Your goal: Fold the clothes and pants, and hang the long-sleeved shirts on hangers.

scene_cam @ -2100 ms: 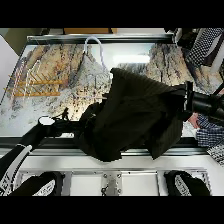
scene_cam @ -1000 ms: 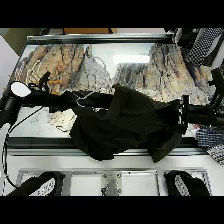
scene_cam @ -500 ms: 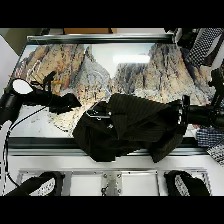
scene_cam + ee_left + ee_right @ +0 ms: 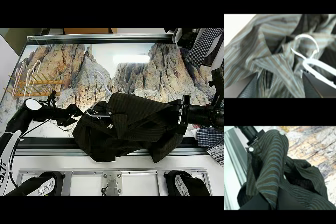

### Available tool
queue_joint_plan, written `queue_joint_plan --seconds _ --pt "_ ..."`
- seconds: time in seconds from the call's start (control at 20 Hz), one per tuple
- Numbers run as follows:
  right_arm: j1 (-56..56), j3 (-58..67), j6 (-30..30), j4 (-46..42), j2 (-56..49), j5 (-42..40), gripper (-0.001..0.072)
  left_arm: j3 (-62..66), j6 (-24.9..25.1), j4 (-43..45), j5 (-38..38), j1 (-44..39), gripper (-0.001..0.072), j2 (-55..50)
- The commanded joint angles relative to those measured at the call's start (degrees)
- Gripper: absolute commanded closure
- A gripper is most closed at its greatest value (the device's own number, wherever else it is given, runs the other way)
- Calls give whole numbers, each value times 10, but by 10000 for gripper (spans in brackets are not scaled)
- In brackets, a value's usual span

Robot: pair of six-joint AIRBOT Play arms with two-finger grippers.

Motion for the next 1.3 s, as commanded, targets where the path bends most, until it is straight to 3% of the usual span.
queue_joint_plan --seconds 0.0,0.35,0.5,0.6,0.75,0.95,1.1,1.25 --pt "0 0 0 0 0 0 698 -41 -2 -47 66 -1 141 0" --pt "-1 0 0 0 0 0 698 -49 -3 -46 120 -56 164 -12" --pt "-1 0 0 0 0 0 697 -25 -3 -47 94 -68 383 -50" --pt "-1 0 0 0 0 0 698 -12 -2 -44 80 -70 688 -66" --pt "-1 0 0 9 1 0 698 8 -2 -40 63 -51 691 -67" --pt "-1 0 0 13 1 -9 698 70 24 -35 -12 8 690 -51" --pt "-1 0 0 13 0 -28 698 119 24 36 -69 26 690 -23" --pt "0 0 0 14 0 11 698 162 24 93 -115 26 690 -8"
